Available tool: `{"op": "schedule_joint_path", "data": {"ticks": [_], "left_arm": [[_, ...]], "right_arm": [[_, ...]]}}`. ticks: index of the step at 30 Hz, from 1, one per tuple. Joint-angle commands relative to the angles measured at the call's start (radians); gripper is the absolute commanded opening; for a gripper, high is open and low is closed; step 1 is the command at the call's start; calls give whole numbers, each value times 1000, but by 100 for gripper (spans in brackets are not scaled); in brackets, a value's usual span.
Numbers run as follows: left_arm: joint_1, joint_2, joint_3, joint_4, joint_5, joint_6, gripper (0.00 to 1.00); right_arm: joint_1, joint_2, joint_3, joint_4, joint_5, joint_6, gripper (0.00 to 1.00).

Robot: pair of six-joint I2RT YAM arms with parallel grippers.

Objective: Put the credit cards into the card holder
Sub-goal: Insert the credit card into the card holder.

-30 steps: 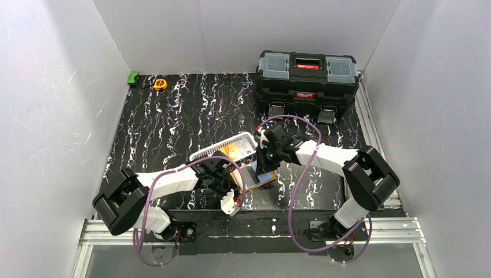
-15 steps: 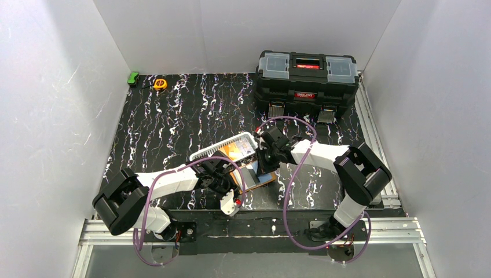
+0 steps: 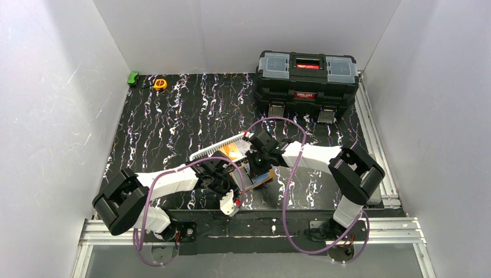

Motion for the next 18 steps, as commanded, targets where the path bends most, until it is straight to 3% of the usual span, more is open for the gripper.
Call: {"op": "schedule_joint_path", "data": {"ticks": [1,14,16,18], "left_arm": [[7,4,-11,-94,-13,5,0],[8,-55,22,-182,-12,-25,0],[9,-89,33,-196,-11,-77,16],[9,-138,37,-200,-13,-129,32]], "right_arm": [[32,18,62,-10,-3,-17,1],[28,-51,105,-96,35,-60,1],[17,-84,97,-108,49,-54,9],[7,-116,97,-120,80,-47,26]]}}
